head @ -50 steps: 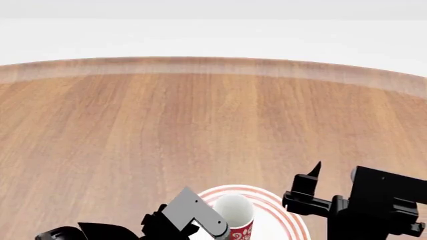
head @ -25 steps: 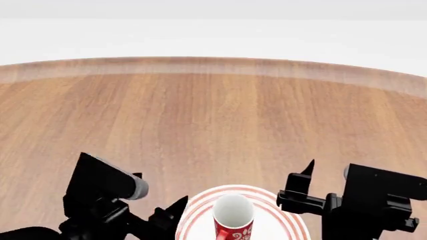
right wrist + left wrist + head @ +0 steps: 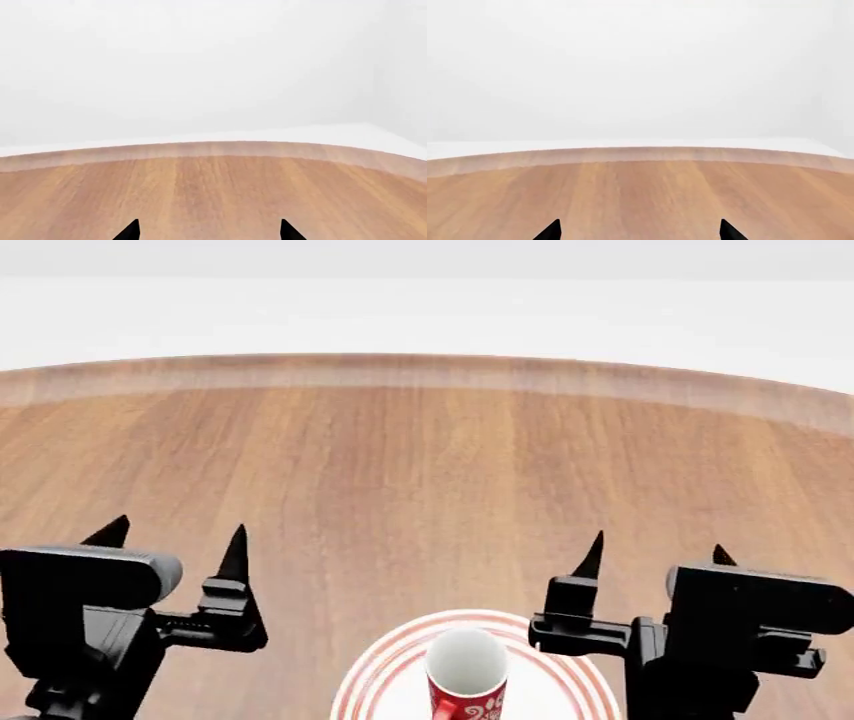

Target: Pick up the red mug and put it on the plate

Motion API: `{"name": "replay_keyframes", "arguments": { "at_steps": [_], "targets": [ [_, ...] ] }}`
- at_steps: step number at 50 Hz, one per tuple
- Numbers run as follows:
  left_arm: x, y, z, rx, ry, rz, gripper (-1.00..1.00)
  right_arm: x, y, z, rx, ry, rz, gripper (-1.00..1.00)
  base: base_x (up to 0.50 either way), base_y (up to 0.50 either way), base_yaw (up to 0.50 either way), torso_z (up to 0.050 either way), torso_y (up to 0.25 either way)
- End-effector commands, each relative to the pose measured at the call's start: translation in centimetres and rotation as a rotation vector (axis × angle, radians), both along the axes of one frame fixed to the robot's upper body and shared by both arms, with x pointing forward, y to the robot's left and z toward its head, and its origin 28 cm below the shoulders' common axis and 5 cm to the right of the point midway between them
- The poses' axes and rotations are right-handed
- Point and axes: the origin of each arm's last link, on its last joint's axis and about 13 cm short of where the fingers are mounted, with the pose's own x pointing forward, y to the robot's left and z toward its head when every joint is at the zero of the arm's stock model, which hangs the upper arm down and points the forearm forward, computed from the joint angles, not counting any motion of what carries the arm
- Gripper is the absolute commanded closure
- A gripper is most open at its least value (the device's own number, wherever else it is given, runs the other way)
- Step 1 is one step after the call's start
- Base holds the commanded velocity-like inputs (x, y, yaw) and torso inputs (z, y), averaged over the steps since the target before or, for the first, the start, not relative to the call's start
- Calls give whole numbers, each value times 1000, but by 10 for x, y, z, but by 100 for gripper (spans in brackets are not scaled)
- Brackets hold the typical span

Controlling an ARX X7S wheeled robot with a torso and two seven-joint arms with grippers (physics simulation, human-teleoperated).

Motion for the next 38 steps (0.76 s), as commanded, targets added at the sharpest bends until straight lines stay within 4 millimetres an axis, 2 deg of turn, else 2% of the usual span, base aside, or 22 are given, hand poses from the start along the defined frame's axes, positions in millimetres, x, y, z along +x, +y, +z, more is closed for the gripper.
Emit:
{"name": "replay_keyframes", "arguments": {
  "at_steps": [1, 20, 38],
  "targets": [
    [1, 2, 1, 5, -88, 90, -100, -8, 6, 10, -49, -112, 33, -100, 0, 0, 0, 0, 0],
    [-9, 0, 8, -5, -155, 56, -100, -23, 14, 23, -155, -301, 55, -100, 0, 0, 0, 0, 0],
    [-26, 0, 24, -12, -240, 42, -100, -34, 19, 35, -163, -371, 67, -100, 0, 0, 0, 0, 0]
  ]
}}
